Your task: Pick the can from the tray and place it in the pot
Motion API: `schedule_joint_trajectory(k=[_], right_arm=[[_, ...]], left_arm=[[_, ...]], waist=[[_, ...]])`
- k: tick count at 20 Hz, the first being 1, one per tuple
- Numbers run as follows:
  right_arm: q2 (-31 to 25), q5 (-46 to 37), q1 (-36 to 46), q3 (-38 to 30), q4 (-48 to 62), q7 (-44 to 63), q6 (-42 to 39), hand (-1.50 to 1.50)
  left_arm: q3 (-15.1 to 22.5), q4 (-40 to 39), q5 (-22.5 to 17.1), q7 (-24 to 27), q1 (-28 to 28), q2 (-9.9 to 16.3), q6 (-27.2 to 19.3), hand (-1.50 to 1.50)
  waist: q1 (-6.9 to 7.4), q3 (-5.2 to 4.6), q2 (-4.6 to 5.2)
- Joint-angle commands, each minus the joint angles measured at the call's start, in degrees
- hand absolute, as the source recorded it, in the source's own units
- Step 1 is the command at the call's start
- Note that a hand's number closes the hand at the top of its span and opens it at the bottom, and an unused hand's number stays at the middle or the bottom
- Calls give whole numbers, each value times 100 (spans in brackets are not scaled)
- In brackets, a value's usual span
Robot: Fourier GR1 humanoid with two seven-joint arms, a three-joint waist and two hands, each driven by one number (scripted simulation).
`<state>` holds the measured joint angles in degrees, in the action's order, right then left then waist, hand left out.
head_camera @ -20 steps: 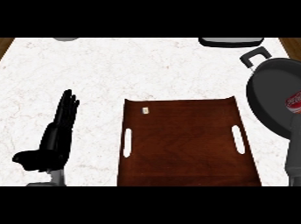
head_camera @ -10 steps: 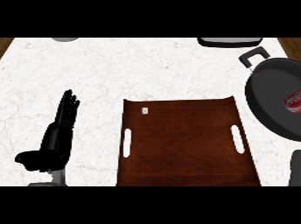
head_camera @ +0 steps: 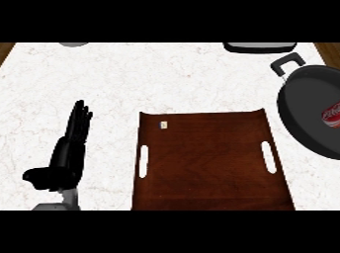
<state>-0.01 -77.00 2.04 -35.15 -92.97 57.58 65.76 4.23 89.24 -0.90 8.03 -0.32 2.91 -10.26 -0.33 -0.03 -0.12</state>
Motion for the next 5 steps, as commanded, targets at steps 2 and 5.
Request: schedule_joint_trajectory(k=[2,5], right_arm=[[1,-448,-600,21,-698,836,503,-150],[1,-566,-1381,475,-1054,1414,715,-150]], left_arm=[[-119,94,5,-216,-138,48,-68,0],[-119,245,-143,-158,59,144,183,0]], waist=[[-1,0,6],[-4,1,2]])
